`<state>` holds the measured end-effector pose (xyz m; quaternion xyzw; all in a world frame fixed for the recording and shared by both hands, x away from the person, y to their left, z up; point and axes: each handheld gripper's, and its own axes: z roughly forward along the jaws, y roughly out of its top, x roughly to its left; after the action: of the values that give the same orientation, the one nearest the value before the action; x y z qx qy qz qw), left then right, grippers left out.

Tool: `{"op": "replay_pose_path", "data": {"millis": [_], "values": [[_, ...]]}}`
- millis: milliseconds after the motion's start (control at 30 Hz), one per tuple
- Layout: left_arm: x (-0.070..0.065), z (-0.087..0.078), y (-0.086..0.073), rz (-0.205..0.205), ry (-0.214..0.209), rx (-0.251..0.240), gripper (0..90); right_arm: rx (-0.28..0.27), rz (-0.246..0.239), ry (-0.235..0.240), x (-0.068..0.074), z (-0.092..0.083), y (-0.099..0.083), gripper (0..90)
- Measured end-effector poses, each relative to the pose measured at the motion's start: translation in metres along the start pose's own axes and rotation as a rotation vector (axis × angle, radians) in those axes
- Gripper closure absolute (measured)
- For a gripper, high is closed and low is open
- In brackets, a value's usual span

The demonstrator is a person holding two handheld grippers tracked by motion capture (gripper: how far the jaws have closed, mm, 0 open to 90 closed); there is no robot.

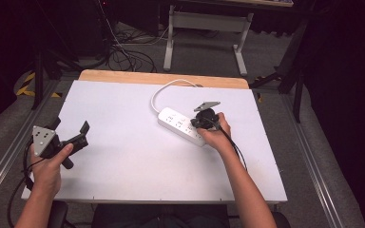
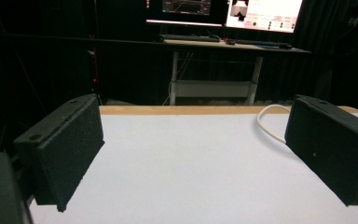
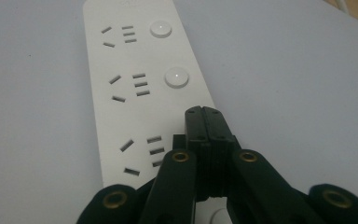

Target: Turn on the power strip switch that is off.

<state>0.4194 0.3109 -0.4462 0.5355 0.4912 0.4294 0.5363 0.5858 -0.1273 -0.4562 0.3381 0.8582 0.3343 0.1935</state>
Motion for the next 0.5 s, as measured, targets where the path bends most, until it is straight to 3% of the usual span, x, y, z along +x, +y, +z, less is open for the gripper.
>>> {"op": "replay_pose_path", "data": {"millis": [500], "values": [[-0.0003, -0.0022, 0.0000, -0.002, 0.000, 0.000, 5.0, -0.017, -0.001, -0.023, 0.0029, -0.0002, -0.0021, 90.0]]}}
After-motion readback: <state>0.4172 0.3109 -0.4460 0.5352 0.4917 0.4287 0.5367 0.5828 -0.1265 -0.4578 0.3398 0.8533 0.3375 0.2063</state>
